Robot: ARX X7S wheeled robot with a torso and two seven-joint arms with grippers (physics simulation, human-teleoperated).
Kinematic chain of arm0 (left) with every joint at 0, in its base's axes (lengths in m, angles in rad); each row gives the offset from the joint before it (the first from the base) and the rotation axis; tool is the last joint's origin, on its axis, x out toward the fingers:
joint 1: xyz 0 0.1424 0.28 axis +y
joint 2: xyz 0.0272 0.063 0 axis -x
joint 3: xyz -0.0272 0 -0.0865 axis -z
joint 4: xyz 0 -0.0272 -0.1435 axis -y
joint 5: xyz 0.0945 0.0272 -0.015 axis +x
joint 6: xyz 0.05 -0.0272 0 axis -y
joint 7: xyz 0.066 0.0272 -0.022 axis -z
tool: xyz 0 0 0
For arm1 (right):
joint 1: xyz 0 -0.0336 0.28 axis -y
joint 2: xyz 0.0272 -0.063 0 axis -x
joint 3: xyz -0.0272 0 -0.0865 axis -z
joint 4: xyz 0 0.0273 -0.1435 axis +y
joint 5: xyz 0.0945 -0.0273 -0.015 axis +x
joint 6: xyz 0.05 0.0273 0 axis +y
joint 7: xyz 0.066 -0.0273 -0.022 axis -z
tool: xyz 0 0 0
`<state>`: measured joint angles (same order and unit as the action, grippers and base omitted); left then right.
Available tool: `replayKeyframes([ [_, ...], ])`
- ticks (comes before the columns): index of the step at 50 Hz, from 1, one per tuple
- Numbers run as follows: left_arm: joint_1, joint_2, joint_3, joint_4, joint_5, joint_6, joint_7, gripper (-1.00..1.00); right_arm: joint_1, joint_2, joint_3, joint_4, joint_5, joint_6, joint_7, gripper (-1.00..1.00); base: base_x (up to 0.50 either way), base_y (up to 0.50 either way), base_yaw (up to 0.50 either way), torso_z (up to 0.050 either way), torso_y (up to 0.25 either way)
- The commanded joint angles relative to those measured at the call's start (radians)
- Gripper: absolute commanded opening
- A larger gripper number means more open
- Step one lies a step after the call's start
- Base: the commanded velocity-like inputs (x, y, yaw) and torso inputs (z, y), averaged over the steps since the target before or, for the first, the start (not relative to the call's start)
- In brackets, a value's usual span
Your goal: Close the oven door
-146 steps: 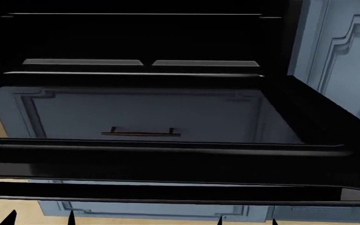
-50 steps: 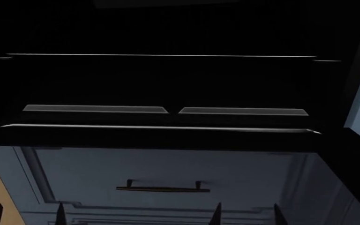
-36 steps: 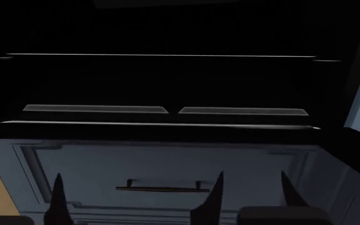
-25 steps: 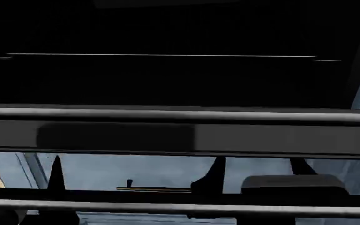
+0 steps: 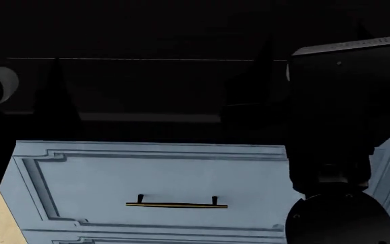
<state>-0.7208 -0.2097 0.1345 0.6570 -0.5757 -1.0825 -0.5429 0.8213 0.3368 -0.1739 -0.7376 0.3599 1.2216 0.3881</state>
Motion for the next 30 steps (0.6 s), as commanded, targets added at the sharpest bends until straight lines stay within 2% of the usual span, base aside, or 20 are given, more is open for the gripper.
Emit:
replayKeyframes([
  [1, -0.306, 0.042, -0.017, -0.161, -0.064, -0.138, 0.018, 1.00, 0.247, 0.007, 0.020, 0.102, 0.028, 0.148, -0.023, 1.00, 0.00, 0.00, 0.00, 0.000, 0.000],
  [3, -0.348, 0.047, -0.013, -0.178, -0.071, -0.164, 0.015, 1.00, 0.308, -0.013, 0.050, 0.149, 0.041, 0.180, -0.034, 1.00, 0.00, 0.00, 0.00, 0.000, 0.000],
  [7, -0.421, 0.063, -0.011, -0.236, -0.070, -0.169, 0.017, 1.00, 0.385, 0.020, -0.005, 0.260, 0.022, 0.136, -0.061, 1.00, 0.00, 0.00, 0.00, 0.000, 0.000],
  [12, -0.503, 0.071, 0.047, -0.396, -0.019, -0.092, 0.058, 1.00, 0.406, 0.007, -0.005, 0.378, 0.011, 0.057, -0.081, 1.00, 0.00, 0.00, 0.00, 0.000, 0.000],
  [14, -0.555, 0.089, 0.044, -0.496, -0.028, -0.086, 0.089, 1.00, 0.431, -0.002, -0.023, 0.465, 0.003, 0.006, -0.103, 1.00, 0.00, 0.00, 0.00, 0.000, 0.000],
  [19, -0.682, 0.120, 0.107, -0.768, 0.051, 0.062, 0.155, 1.00, 0.543, -0.008, -0.140, 0.785, -0.054, -0.193, -0.209, 1.00, 0.00, 0.00, 0.00, 0.000, 0.000],
  [23, -0.788, 0.149, 0.104, -0.976, 0.075, 0.159, 0.200, 1.00, 0.661, -0.049, -0.197, 1.032, -0.097, -0.308, -0.258, 1.00, 0.00, 0.00, 0.00, 0.000, 0.000],
  [24, -0.790, 0.149, 0.105, -0.981, 0.074, 0.163, 0.200, 1.00, 0.663, -0.050, -0.198, 1.038, -0.098, -0.312, -0.259, 1.00, 0.00, 0.00, 0.00, 0.000, 0.000],
  [25, -0.830, 0.163, 0.091, -1.071, 0.075, 0.203, 0.217, 1.00, 0.689, -0.063, -0.202, 1.101, -0.105, -0.346, -0.266, 1.00, 0.00, 0.00, 0.00, 0.000, 0.000],
  [28, -0.890, 0.179, 0.137, -1.242, 0.127, 0.316, 0.260, 1.00, 0.725, -0.085, -0.214, 1.226, -0.120, -0.422, -0.285, 1.00, 0.00, 0.00, 0.00, 0.000, 0.000],
  [30, -0.984, 0.207, 0.149, -1.462, 0.121, 0.402, 0.278, 1.00, 0.805, -0.128, -0.191, 1.434, -0.130, -0.506, -0.268, 1.00, 0.00, 0.00, 0.00, 0.000, 0.000],
])
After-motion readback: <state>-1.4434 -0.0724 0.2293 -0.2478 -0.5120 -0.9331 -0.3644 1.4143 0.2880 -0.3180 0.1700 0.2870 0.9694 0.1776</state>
